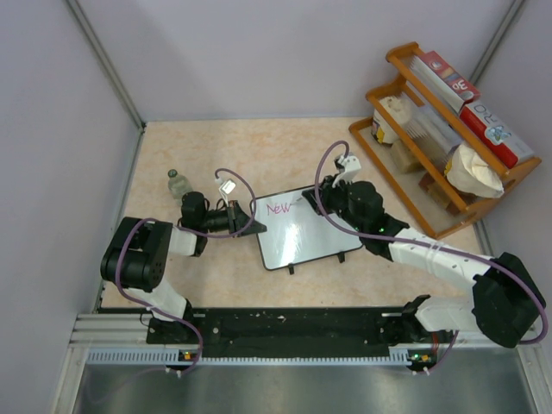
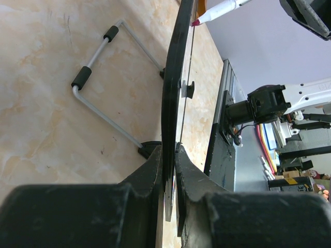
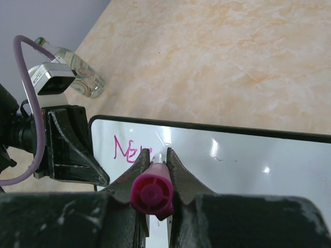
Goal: Write a sentence on the whiteboard
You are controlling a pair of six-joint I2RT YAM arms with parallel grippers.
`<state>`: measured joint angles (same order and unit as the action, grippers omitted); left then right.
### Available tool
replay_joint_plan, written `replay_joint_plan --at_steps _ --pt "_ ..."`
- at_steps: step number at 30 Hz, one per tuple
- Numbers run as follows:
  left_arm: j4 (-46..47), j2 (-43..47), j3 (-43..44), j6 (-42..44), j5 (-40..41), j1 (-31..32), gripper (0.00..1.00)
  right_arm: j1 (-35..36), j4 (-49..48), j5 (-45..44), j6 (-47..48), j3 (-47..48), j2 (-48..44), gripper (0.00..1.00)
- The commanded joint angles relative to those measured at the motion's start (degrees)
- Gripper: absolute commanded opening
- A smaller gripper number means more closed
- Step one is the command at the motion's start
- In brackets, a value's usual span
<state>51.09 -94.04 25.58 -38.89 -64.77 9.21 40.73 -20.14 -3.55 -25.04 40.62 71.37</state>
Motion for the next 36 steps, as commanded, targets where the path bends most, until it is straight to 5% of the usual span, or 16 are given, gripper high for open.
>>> replay_joint_plan --at_steps 1,22,36 --pt "1.38 -0.53 -0.71 0.4 0.52 -0.07 0.0 -0.56 -0.43 -2.16 1.22 2.8 0.96 0.0" --pt "1.56 -0.71 -0.53 0.14 0.44 -0.07 0.0 -3.64 1.24 2.59 -0.63 0.42 -6.95 0.0" --pt "1.64 -0.62 -0.62 0.14 0.44 -0.07 0.0 -4.08 0.63 2.24 0.43 -0.72 -3.44 0.0"
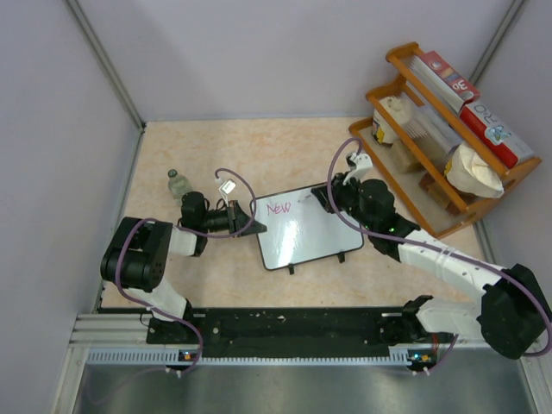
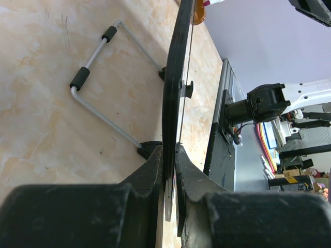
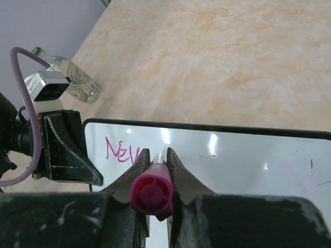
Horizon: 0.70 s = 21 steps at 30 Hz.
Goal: Write a sentence on the whiteboard
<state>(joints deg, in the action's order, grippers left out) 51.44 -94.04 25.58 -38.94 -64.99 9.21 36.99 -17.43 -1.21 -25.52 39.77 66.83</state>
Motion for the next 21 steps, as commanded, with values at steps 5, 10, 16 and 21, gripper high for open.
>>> replay_joint_plan --at_steps 5,10,16,21 --pt "1.29 -0.44 -0.62 0.18 0.66 -0.07 0.0 -0.34 -2.43 -1.07 0.91 -0.22 1.81 0.0" --pt "1.29 -0.62 -0.62 0.27 0.66 -0.07 0.0 -0.34 -2.43 -1.07 1.08 -0.92 1.9 0.0" --pt "1.29 -0.62 -0.62 0.27 0.66 0.01 0.0 -0.34 -1.82 -0.98 1.52 -2.41 1.2 0.0" --pt "1.29 -0.62 -0.62 0.27 0.66 -0.07 0.0 -0.34 -1.38 -0.63 1.61 -3.29 0.67 0.0"
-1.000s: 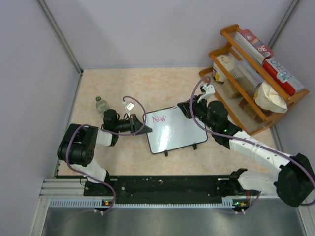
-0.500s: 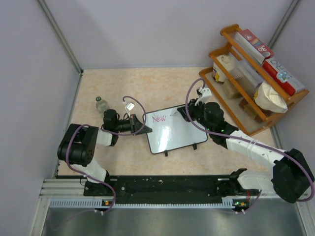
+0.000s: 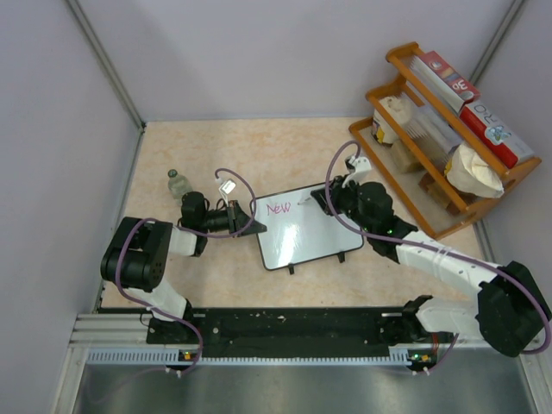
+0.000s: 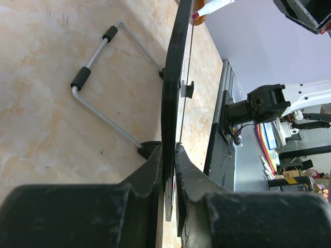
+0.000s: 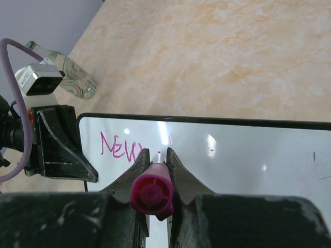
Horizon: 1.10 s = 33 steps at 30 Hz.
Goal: Write a sentence on the whiteboard
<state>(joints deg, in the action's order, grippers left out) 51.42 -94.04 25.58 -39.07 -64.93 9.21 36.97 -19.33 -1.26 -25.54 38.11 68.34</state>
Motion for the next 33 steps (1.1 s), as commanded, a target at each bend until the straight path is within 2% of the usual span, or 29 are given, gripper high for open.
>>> replay_joint_plan --at_steps 1,19,33 --pt "1.32 -0.62 -0.62 0.4 0.59 -0.07 0.0 -0.32 0.61 -0.41 1.63 -1.81 -0.92 0.0" --pt "1.32 -0.53 -0.62 0.31 0.59 -0.07 0.0 -0.32 0.62 2.75 1.2 -4.71 -2.25 0.0" --pt "1.32 -0.71 -0.62 0.31 0.59 -0.16 0.0 -0.41 -3.25 4.77 -1.88 -1.54 -0.57 0.0"
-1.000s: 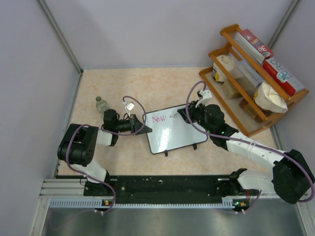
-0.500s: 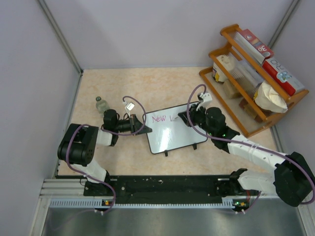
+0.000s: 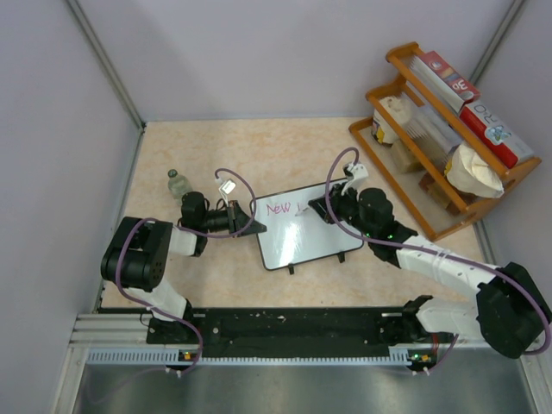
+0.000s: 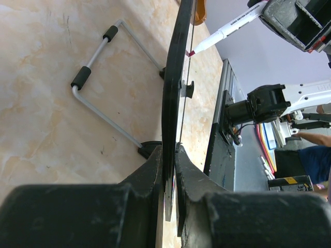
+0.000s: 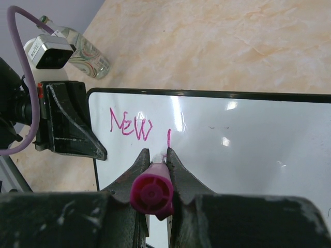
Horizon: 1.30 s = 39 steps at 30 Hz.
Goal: Write a sentence on the whiteboard
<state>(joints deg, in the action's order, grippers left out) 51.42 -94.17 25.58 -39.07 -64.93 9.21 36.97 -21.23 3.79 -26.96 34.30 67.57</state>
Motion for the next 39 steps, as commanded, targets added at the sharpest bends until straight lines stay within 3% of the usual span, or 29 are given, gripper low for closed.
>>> replay_joint_plan --at_steps 1,5,21,39 --pt "1.32 -0.49 -0.62 0.4 0.59 -0.07 0.0 -0.5 -3.01 0.25 -0.81 2.0 -0.42 0.0" --pt "1.32 -0.49 -0.62 0.4 0.59 -0.07 0.0 -2.95 -6.01 3.32 -3.89 1.2 -2.97 0.0" --pt "1.4 -0.49 -0.62 0.31 0.5 -0.07 0.0 -3.48 -3.11 0.43 -1.6 6.12 0.02 0.0" --pt "1.49 -0.49 -0.71 0.22 0.42 -0.07 0.0 -4.36 -4.96 -0.72 -3.1 3.31 0.2 0.0"
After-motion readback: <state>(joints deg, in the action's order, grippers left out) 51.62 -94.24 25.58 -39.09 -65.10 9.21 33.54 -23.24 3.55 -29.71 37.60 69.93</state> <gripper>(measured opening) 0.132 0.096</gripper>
